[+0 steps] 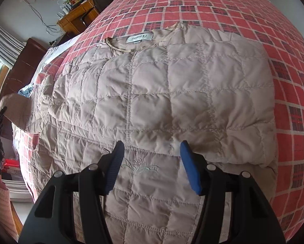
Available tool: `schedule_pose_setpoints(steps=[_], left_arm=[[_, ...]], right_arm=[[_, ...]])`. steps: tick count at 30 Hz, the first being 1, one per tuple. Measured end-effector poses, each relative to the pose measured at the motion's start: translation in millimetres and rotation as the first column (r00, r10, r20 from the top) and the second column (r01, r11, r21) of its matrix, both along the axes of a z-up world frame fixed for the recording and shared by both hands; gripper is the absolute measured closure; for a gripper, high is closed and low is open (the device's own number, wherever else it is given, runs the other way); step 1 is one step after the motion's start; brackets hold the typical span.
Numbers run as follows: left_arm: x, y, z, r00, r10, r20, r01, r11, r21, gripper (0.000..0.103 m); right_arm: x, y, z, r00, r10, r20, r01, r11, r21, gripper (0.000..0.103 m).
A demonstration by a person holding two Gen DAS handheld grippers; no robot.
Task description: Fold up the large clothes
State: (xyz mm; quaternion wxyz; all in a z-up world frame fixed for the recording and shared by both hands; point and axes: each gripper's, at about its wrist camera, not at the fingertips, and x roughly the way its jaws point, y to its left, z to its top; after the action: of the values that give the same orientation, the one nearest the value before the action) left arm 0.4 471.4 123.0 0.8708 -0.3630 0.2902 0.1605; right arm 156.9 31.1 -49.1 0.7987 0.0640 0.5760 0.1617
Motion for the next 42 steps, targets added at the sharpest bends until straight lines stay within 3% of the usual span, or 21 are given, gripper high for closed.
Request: schedule_pose_setpoints(steps=[4, 7, 13, 18, 25, 27, 30, 32, 35, 39, 40, 42], left_arm=[[25, -62, 22, 0.988, -0.153, 0.03, 0.152, 0.987, 0.054, 0.099], [44, -112, 33, 0.963, -0.269, 0.033, 0.264, 0.959, 0.106, 0.099], [73, -199, 29, 0.895, -0.447, -0.006, 0.441, 0.882, 0.164, 0.099], [89, -266, 4, 0.83, -0.547, -0.109, 0.556, 0.799, 0.229, 0.099], [109, -309, -43, 0.739, -0.636, -0.223, 0.671, 0.723, 0.163, 0.098], [111, -317, -54, 0.698, -0.669, -0.255, 0.71, 0.691, 0.132, 0.096], [112, -322, -72, 0.636, -0.719, -0.28, 0.76, 0.647, 0.064, 0.087], [107, -321, -79, 0.611, -0.742, -0.277, 0.776, 0.63, 0.022, 0.078], [98, -311, -76, 0.606, -0.77, -0.201, 0.779, 0.625, -0.049, 0.072], [85, -274, -61, 0.623, -0.783, -0.001, 0.768, 0.611, -0.191, 0.065], [80, -262, -56, 0.631, -0.775, 0.04, 0.763, 0.61, -0.211, 0.064], [74, -242, -48, 0.66, -0.747, 0.085, 0.744, 0.633, -0.211, 0.063]], right_arm=[[-3, -8, 5, 1.0, -0.011, 0.013, 0.011, 1.0, 0.006, 0.046], [-6, -15, 7, 1.0, -0.021, 0.02, 0.021, 1.0, 0.012, 0.046], [-11, -33, 7, 0.998, -0.055, 0.023, 0.055, 0.998, 0.025, 0.046], [-16, -45, 6, 0.996, -0.082, 0.02, 0.082, 0.996, 0.031, 0.046], [-18, -56, 7, 0.995, -0.1, 0.022, 0.099, 0.994, 0.036, 0.046], [-18, -58, 7, 0.994, -0.103, 0.021, 0.102, 0.994, 0.036, 0.046], [-16, -58, 7, 0.995, -0.103, 0.016, 0.102, 0.994, 0.04, 0.046], [-13, -54, 9, 0.995, -0.096, 0.019, 0.095, 0.995, 0.042, 0.046], [-9, -46, 15, 0.997, -0.075, 0.029, 0.074, 0.996, 0.048, 0.046], [1, -26, 23, 0.999, -0.033, 0.035, 0.03, 0.997, 0.069, 0.045], [4, -19, 25, 0.999, -0.019, 0.036, 0.016, 0.997, 0.078, 0.045], [10, -7, 28, 0.999, -0.001, 0.035, -0.002, 0.996, 0.093, 0.045]])
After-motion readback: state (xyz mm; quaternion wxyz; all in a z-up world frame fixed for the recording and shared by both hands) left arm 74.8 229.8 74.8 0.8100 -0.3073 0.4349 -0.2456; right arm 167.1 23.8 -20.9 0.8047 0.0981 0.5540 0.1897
